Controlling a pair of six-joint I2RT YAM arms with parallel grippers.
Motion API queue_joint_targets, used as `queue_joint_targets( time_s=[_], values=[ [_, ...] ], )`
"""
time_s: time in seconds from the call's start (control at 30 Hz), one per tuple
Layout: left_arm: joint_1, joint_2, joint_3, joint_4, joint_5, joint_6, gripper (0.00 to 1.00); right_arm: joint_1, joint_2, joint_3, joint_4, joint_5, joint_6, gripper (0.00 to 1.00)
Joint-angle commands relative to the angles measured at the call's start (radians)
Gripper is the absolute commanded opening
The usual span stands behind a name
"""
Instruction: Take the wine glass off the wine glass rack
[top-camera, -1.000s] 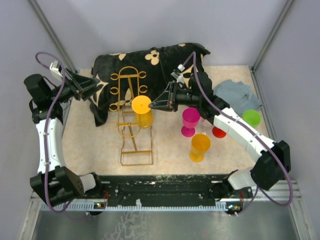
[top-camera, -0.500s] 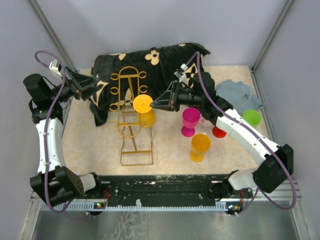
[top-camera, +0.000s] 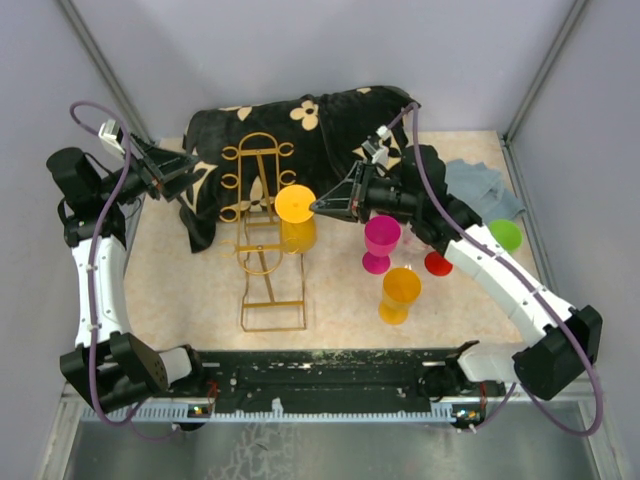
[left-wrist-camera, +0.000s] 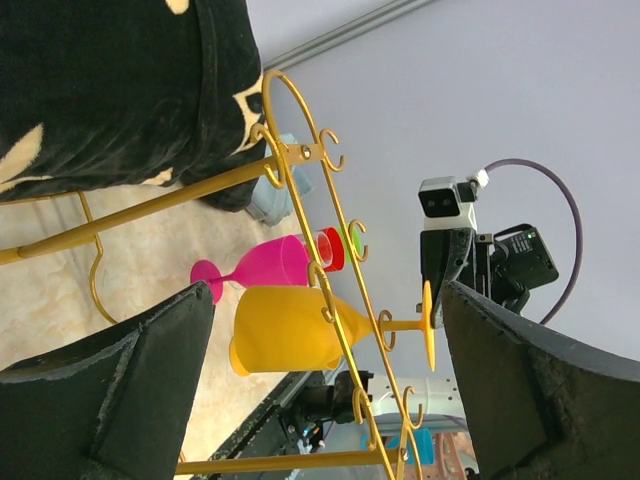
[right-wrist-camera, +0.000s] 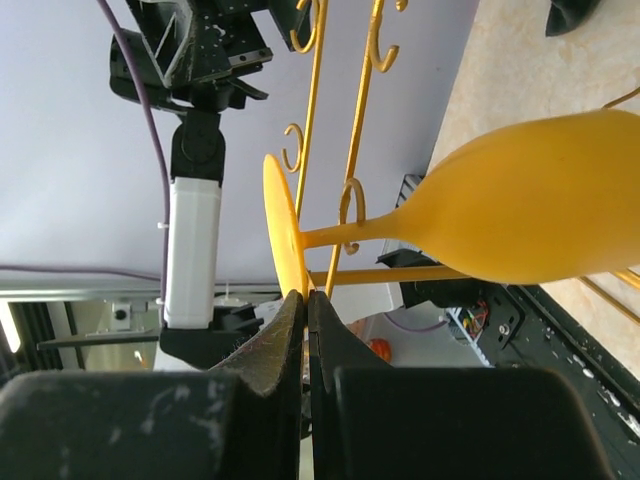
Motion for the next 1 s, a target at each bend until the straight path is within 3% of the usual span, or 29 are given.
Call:
queue_joint_targets(
  time_s=[0.0,0.3,0.4,0.53,0.7,0.8,0.97],
  values=[
    [0.008,-0.005,0.005,0.038,0.021,-0.007,1.00,-0.020,-0.055,-0.010,0.022,0.018,0.003,0.00],
    [0.008,-0.005,0.009,0.039,0.030,-0.010,1.00,-0.034,-0.096,-0.054,0.000,0.030,0.009,0.00],
    [0.008,0.017,0.080,0.048,0.038,-0.017,1.00,-0.069,-0.127,-0.053,-0.038,0.036,0.002,0.00],
    [0.008,0.089,0.255,0.103,0.053,-0.071,1.00,-0.183,-0.164,0.017,-0.169,0.025,-0.063,0.00],
    [-0.007,0.188,0.456,0.244,0.046,-0.216,1.00,-0.436,-0.160,0.154,-0.289,-0.087,-0.137,0.00],
    [-0.083,0.268,0.613,0.176,0.005,-0.163,1.00,-0.543,-0.124,0.226,-0.215,-0.146,-0.096,0.00],
    [-0.304,0.373,0.787,0.102,-0.075,-0.061,1.00,-0.561,-0.050,0.308,0.147,-0.194,0.132,0.00]
  ],
)
